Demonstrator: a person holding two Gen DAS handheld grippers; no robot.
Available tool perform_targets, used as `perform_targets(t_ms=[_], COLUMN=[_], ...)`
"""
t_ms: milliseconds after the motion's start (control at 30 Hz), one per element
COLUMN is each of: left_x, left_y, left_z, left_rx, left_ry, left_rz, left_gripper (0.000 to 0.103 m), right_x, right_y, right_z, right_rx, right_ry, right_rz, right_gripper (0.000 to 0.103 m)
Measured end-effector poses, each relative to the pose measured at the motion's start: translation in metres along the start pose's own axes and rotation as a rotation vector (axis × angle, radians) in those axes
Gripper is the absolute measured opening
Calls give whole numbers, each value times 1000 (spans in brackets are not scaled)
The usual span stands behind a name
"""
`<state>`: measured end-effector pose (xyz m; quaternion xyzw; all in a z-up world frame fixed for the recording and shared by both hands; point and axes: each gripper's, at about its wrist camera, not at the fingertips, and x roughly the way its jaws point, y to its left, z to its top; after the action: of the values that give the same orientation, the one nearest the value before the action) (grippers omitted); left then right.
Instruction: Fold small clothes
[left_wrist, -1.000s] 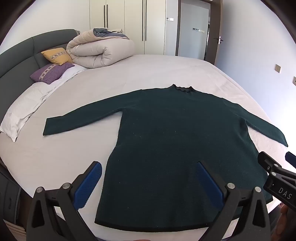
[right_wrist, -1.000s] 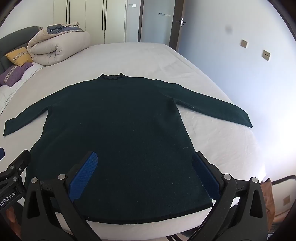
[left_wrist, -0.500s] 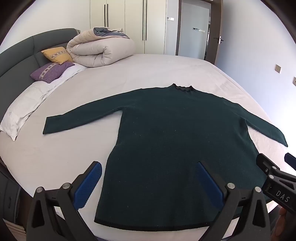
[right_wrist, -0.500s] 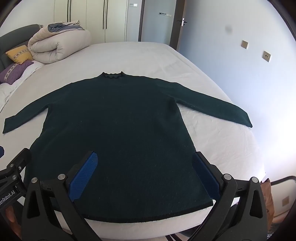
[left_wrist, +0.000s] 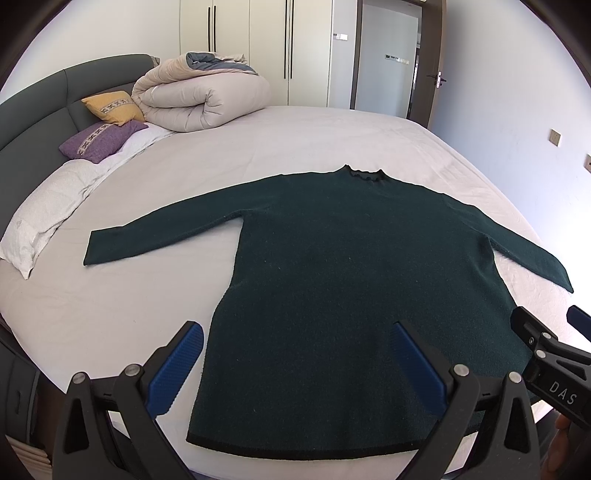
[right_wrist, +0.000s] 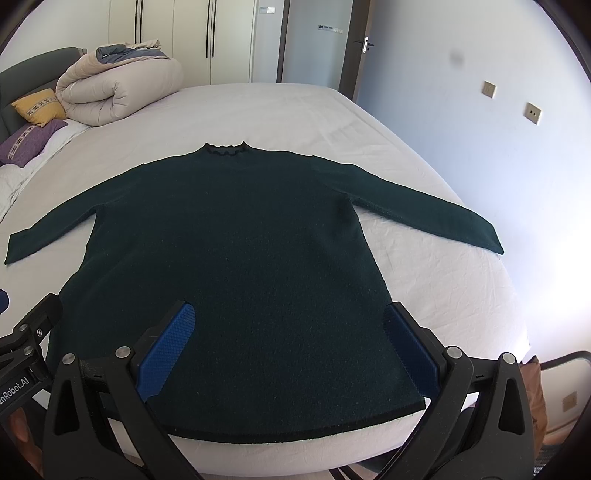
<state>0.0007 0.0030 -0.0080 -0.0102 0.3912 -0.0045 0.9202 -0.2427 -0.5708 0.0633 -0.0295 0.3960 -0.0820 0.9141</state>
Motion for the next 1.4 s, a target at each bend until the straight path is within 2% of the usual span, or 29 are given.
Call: perform_targets(t_ms=[1400], left_x=[3], left_y=[4], left_z=[-2], left_rx=[-17], left_ry=[14], left_rz=[-12], left_gripper=[103], right_x=[6], right_y=[-2], right_z=[-4], right_rx=[0], right_ry=[12], right_rz=[5], right_gripper=[103])
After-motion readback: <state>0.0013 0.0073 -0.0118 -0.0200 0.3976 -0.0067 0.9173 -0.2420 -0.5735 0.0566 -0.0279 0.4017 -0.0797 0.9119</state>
